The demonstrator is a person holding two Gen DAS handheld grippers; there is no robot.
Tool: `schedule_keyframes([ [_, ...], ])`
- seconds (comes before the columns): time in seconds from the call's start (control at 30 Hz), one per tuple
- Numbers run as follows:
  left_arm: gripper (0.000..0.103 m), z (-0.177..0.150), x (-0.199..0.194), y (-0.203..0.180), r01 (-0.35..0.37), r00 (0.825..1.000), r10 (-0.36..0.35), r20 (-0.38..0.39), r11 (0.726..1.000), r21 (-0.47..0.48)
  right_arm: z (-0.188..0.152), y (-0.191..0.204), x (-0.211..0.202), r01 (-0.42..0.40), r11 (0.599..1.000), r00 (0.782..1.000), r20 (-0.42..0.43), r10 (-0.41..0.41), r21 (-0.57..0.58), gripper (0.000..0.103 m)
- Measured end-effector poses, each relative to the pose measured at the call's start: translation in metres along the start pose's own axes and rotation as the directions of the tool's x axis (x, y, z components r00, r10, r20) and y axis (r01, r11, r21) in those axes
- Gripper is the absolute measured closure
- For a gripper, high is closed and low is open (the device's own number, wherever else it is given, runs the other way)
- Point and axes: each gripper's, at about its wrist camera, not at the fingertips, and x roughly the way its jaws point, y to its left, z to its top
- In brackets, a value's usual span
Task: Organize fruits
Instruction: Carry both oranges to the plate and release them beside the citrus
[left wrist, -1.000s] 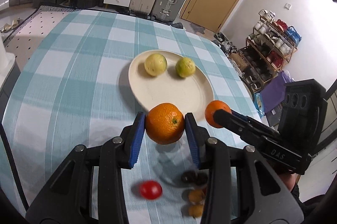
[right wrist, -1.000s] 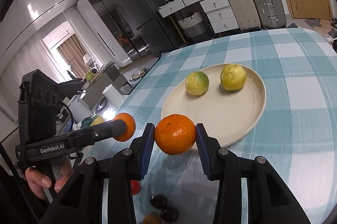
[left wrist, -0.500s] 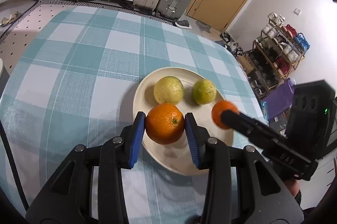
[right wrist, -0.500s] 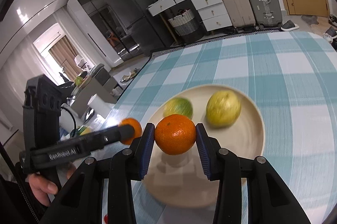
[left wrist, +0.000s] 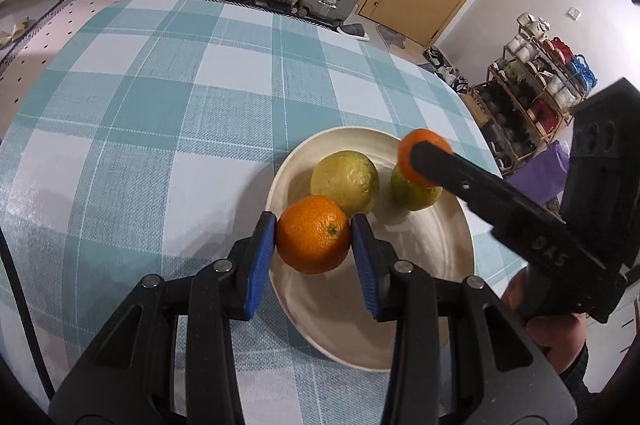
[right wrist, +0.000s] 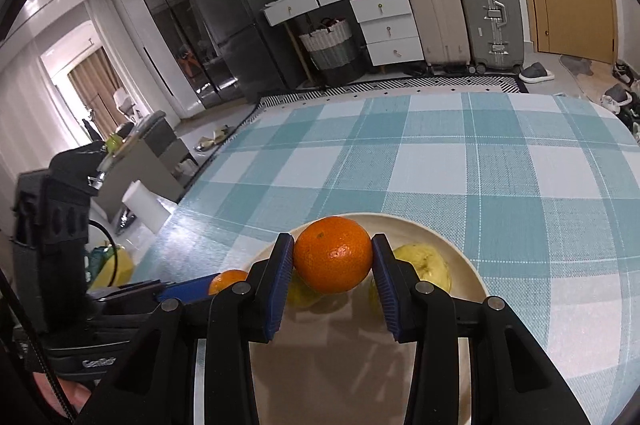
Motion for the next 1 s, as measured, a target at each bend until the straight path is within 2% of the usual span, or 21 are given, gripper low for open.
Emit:
schedule_keyframes([
  [0.27,0.068,0.002,0.009,-0.003,0.011,1.0,-0.011,-0.013,1.0,0.015,0.002,0.001,0.008,0.041,0.999,0.999,0.002,-0.041,-0.006,0.061],
  [0.3,0.068,0.002,0.009,-0.004,0.014,1.0,-0.014,-0.013,1.0,0.021,0.002,0.002,0.008,0.039,0.999,0.999,0.003,-0.039,-0.008,0.058],
  [0.33,0.068,0.003,0.009,-0.005,0.022,1.0,-0.021,-0.014,0.999,0.029,0.002,0.002,0.008,0.037,0.999,0.999,0.005,-0.037,-0.009,0.05],
  [0.43,0.067,0.003,0.006,-0.008,0.042,0.999,-0.041,-0.008,0.998,0.052,0.002,-0.001,0.001,0.025,1.0,0.999,0.033,-0.026,0.01,0.045],
  [0.5,0.067,0.004,0.006,-0.009,0.031,0.999,-0.031,-0.014,0.998,0.057,0.003,-0.003,-0.004,0.01,0.999,0.999,0.045,-0.012,0.032,0.039],
  [0.6,0.067,0.003,0.004,-0.009,0.032,0.999,-0.03,-0.026,0.998,0.049,0.003,-0.006,-0.014,-0.016,0.998,0.998,0.06,0.012,0.058,0.038],
  [0.7,0.067,0.001,0.0,-0.01,0.028,0.999,-0.027,-0.026,0.999,0.046,0.001,-0.005,-0.024,-0.008,0.998,0.997,0.074,0.004,0.056,0.037],
  [0.93,0.065,-0.006,-0.027,-0.023,-0.018,0.999,0.015,0.032,0.996,0.086,-0.012,-0.001,-0.051,-0.008,0.998,0.995,0.097,0.002,0.06,0.035],
  [1.0,0.065,-0.01,-0.035,-0.027,-0.036,0.998,0.031,0.05,0.994,0.103,-0.018,0.001,-0.059,0.004,0.999,0.995,0.096,-0.009,0.05,0.031],
])
